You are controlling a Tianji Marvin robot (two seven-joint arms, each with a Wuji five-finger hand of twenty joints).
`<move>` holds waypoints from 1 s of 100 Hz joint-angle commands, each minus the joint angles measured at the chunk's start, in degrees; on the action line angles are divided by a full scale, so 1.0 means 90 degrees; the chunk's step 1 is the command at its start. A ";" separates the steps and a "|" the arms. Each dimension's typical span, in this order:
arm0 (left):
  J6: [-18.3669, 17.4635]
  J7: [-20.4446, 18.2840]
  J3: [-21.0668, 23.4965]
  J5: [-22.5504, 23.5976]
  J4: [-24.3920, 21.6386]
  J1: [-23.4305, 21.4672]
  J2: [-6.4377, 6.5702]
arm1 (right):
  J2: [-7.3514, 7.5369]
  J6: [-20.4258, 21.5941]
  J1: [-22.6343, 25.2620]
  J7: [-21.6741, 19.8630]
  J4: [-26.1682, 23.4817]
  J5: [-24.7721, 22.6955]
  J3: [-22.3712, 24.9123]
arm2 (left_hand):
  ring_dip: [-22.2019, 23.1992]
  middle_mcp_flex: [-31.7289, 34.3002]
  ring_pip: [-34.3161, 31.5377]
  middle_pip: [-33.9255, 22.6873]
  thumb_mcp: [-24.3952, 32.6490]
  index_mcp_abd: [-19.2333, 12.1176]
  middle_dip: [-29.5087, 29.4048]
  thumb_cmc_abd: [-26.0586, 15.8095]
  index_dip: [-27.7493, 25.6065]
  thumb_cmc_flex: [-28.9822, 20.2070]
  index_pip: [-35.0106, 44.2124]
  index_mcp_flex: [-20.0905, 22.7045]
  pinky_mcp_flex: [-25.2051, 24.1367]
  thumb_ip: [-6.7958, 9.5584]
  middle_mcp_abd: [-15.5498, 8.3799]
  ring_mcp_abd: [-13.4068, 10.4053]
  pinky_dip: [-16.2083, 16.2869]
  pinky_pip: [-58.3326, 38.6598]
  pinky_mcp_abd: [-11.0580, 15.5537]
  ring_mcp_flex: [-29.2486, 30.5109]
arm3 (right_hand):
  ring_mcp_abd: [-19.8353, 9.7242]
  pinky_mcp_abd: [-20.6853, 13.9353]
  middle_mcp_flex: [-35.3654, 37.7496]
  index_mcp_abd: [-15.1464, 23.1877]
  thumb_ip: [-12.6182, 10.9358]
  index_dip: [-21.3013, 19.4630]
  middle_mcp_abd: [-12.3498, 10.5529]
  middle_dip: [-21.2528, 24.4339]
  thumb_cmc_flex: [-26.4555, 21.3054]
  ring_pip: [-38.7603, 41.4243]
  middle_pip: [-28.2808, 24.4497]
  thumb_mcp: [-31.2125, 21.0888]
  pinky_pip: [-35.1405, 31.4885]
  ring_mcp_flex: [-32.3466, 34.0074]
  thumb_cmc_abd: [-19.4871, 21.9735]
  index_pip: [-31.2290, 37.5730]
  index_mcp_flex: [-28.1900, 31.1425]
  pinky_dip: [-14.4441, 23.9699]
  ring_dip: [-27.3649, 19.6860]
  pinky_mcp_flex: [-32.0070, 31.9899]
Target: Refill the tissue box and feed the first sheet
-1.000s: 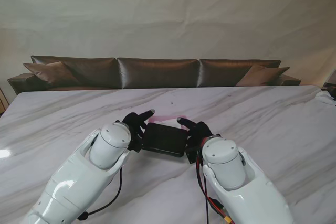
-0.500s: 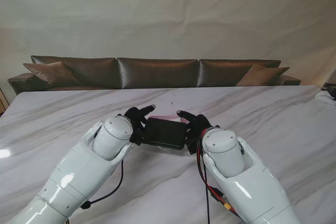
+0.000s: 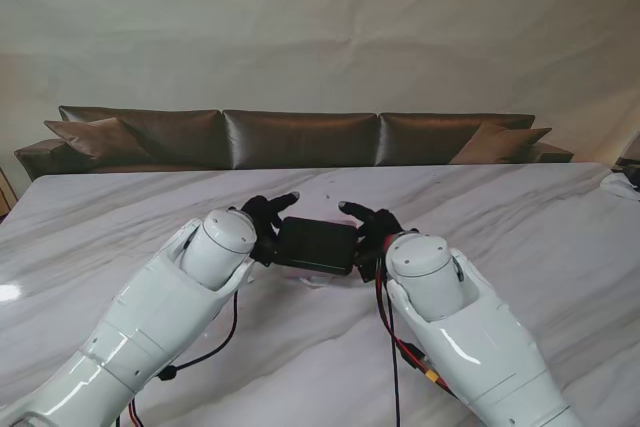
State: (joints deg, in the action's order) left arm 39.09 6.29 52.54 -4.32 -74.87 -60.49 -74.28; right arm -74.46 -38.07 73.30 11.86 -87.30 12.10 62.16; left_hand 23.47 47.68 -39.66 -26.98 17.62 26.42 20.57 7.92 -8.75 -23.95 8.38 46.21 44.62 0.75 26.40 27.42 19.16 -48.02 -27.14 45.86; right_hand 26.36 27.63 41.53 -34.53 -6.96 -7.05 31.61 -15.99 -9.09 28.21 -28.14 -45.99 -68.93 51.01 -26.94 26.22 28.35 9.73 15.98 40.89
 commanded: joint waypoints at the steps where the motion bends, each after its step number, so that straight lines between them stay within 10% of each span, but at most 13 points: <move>1: -0.0096 -0.0231 -0.0096 -0.0112 -0.0065 0.0054 -0.0200 | -0.0119 0.0096 -0.0108 -0.0202 -0.0010 0.0084 -0.0062 | 0.0037 0.0099 -0.0065 -0.0298 -0.0017 -0.0859 0.0070 -0.0210 -0.0125 0.0136 0.0544 0.0269 0.0167 0.0220 -0.0661 0.0076 -0.0040 -0.2863 0.0465 -0.0014 | -0.0395 -0.0364 0.0208 0.0909 -0.0074 -0.0145 -0.0481 -0.0005 -0.0050 0.0112 -0.0064 0.0167 -0.0026 0.0196 0.0042 0.0477 0.0367 -0.0031 0.0028 0.0125; 100: -0.0253 -0.0287 -0.0349 -0.0185 0.0440 0.0396 -0.0314 | -0.0116 0.0231 -0.0726 -0.0549 0.0783 0.0090 -0.0203 | 0.0036 0.0112 -0.0072 -0.0303 -0.0018 -0.0861 0.0072 -0.0209 -0.0127 0.0144 0.0548 0.0274 0.0190 0.0225 -0.0660 0.0070 -0.0047 -0.2876 0.0495 0.0011 | -0.0406 -0.0358 0.0242 0.0920 -0.0074 -0.0151 -0.0488 -0.0006 -0.0062 0.0099 -0.0065 0.0174 -0.0034 0.0207 0.0036 0.0484 0.0387 -0.0035 0.0018 0.0135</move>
State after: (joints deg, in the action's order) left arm 36.92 5.36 49.83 -5.54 -68.89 -56.69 -75.49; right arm -74.27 -36.81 67.35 8.55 -79.69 12.24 60.94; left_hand 23.46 47.56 -39.65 -26.98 17.62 28.17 20.47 7.92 -8.23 -23.95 7.15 45.72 44.62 0.75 26.54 27.16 19.15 -48.02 -26.93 45.86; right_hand 27.29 28.49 42.10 -33.74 -6.96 -7.05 31.88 -16.09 -9.70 28.21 -28.14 -45.99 -68.93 51.08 -26.94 27.10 29.09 9.72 16.50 40.90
